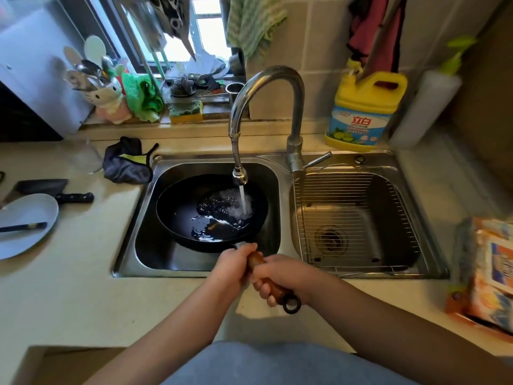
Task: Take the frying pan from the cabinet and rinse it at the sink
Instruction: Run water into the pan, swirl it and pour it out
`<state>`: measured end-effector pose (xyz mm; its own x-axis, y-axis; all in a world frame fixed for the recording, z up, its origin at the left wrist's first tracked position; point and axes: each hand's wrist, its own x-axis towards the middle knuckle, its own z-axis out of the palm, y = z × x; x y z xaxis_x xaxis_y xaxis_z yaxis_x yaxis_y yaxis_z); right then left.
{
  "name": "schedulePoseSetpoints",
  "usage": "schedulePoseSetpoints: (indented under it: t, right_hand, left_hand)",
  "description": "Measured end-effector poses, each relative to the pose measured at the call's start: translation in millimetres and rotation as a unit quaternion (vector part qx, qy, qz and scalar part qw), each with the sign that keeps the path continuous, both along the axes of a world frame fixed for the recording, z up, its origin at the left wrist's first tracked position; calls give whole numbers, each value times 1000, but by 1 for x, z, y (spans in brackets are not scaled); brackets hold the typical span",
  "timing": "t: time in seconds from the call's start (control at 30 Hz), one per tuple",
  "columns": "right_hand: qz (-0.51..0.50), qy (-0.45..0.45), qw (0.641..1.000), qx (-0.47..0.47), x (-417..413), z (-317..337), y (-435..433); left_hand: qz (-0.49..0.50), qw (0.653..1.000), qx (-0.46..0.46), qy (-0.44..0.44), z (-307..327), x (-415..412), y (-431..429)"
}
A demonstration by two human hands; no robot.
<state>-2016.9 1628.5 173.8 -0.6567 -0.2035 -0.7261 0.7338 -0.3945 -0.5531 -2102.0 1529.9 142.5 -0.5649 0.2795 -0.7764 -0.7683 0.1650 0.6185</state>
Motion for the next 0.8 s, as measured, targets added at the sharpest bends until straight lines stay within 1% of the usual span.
schedulePoseSetpoints:
  t: [0.17,0.4,0.57,0.67,0.8]
  right_hand:
    - [12,-31,997,74,0,8,-2]
    - [15,-34,985,166,5,18,-10]
    - [57,-26,962,266,13,21,-14]
    - [67,-12,949,309,16,18,-15]
    - [66,4,941,332,21,9,-15]
  left_hand:
    - [-24,999,25,-37,4,5,-1]
    - [-47,993,67,-86,5,3,1]
    - [-79,990,87,-83,-6,3,0]
    - [-73,988,105,-88,-13,5,2]
    - [-74,986,119,-91,-19,8,1]
